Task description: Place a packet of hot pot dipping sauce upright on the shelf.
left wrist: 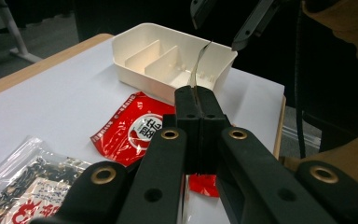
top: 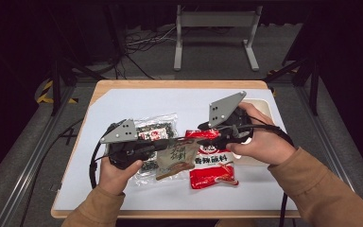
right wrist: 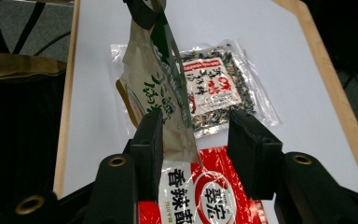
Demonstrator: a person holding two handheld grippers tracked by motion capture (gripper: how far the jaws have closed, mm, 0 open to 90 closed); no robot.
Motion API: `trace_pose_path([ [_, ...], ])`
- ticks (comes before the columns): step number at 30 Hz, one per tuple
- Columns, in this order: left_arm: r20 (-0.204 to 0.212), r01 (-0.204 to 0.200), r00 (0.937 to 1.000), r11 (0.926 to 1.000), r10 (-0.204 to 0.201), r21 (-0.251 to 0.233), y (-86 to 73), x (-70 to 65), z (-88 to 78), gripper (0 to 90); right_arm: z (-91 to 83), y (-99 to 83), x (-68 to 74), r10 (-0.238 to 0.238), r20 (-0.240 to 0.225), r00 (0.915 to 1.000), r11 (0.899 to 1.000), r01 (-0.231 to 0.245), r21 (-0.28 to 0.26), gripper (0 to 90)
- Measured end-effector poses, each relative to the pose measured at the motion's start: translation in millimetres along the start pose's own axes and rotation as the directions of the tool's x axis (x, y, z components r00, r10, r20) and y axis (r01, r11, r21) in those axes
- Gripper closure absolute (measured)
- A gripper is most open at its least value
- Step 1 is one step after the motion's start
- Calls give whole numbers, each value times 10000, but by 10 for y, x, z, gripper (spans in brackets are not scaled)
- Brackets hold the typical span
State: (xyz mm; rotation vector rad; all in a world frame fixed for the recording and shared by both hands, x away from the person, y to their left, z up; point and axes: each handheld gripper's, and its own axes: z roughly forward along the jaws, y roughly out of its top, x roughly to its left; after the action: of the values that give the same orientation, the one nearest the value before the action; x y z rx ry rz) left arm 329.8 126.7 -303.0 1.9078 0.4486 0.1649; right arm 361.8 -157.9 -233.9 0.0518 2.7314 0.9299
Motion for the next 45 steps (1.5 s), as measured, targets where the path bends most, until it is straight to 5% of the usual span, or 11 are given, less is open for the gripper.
trace_pose_path([
  [2,74,44,10000,10000,-44,37,4,-12,11,899,22,0,-6,32,-249,9997,10000,-33,-19,555],
  [3,118,23,9999,10000,-24,50,7,-23,23,899,73,-1,-12,55,-772,9970,10000,-52,38,556],
  [8,182,-126,9998,9999,125,85,13,-51,46,899,172,10,4,-148,-1144,9933,9986,205,487,556],
  [14,269,-151,9995,9998,149,100,10,-73,65,899,324,39,6,-331,-1148,9928,9927,460,1115,574],
  [27,408,-311,9987,9995,310,22,13,-102,74,899,604,60,19,-485,-1628,9855,9848,744,1571,641],
  [45,416,-265,9988,9996,268,-94,5,-107,56,898,683,78,43,-805,-1923,9780,9732,1189,1970,882],
])
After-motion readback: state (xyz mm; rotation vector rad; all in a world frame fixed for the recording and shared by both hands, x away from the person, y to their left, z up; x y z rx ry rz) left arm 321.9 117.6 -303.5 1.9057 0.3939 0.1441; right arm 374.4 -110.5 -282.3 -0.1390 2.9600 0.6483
